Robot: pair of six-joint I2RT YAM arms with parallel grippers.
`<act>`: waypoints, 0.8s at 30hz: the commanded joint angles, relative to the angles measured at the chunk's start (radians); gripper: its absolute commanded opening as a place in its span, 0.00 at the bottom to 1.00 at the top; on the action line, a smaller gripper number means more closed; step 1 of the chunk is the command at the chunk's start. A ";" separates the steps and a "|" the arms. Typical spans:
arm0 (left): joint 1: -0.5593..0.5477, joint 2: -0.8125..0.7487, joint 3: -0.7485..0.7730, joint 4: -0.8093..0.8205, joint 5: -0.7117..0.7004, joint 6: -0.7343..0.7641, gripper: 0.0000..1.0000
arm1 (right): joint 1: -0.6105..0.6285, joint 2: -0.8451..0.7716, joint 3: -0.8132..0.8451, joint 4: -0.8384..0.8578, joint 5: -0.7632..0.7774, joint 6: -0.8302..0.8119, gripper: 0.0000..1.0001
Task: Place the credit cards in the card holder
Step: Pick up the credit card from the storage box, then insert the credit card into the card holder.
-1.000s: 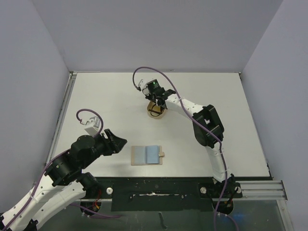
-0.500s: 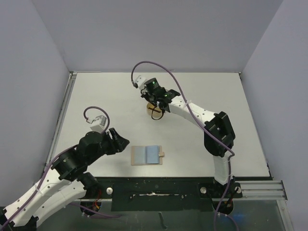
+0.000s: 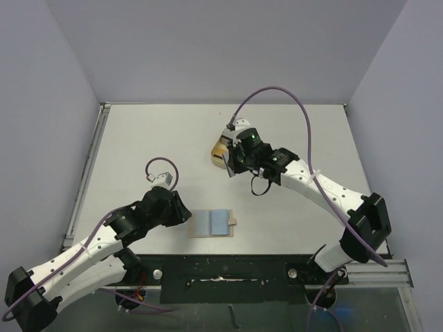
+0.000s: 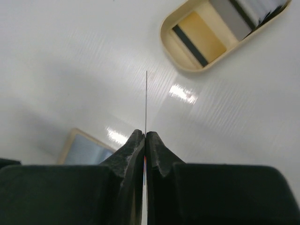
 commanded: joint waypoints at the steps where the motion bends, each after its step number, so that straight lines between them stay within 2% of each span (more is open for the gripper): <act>1: 0.001 0.037 -0.025 0.133 0.014 -0.020 0.24 | 0.010 -0.143 -0.181 0.145 -0.185 0.270 0.00; 5: 0.003 0.066 -0.071 0.193 0.036 -0.030 0.19 | 0.037 -0.204 -0.348 0.271 -0.250 0.388 0.00; 12: 0.013 0.097 -0.152 0.262 0.050 -0.062 0.13 | 0.108 -0.193 -0.497 0.471 -0.305 0.562 0.00; 20: 0.038 0.107 -0.220 0.310 0.086 -0.097 0.01 | 0.143 -0.082 -0.551 0.579 -0.347 0.657 0.00; 24: 0.039 0.108 -0.240 0.326 0.101 -0.098 0.00 | 0.149 -0.047 -0.559 0.575 -0.350 0.673 0.00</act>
